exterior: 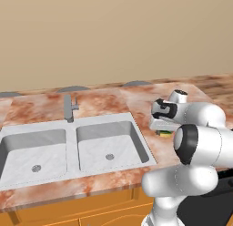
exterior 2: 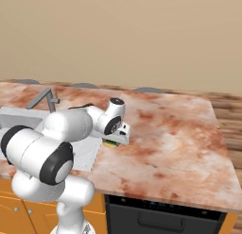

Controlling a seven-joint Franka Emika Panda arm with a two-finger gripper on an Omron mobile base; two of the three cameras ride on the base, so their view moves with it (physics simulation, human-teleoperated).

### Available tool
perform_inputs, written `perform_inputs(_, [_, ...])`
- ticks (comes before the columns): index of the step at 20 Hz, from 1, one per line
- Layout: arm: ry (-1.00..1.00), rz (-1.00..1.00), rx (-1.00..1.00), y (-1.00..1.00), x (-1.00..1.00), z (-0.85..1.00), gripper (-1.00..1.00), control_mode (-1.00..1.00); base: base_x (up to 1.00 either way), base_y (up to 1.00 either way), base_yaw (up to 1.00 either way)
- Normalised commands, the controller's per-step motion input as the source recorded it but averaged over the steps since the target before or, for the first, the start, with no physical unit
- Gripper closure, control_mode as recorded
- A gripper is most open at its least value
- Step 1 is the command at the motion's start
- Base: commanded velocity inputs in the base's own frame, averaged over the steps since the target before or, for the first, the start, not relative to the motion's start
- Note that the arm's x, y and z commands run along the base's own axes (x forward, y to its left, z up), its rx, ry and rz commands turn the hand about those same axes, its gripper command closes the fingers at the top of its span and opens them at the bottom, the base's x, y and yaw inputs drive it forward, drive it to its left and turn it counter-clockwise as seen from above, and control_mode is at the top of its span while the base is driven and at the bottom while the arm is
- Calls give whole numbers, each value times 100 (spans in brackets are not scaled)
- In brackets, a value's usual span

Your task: Open the cabinet. Pick the sponge and place it next to the sink. Then close the cabinet.

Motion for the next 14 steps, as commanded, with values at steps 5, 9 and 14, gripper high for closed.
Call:
perform_inputs(5, [-9,3,0,4,0,-24,100,-100,0,0,0])
perform_inputs(9, [-2,5,0,13,0,-29,100,-100,0,0,0])
perform_inputs(14, [0,6,0,18,3,-31,100,-100,0,0,0])
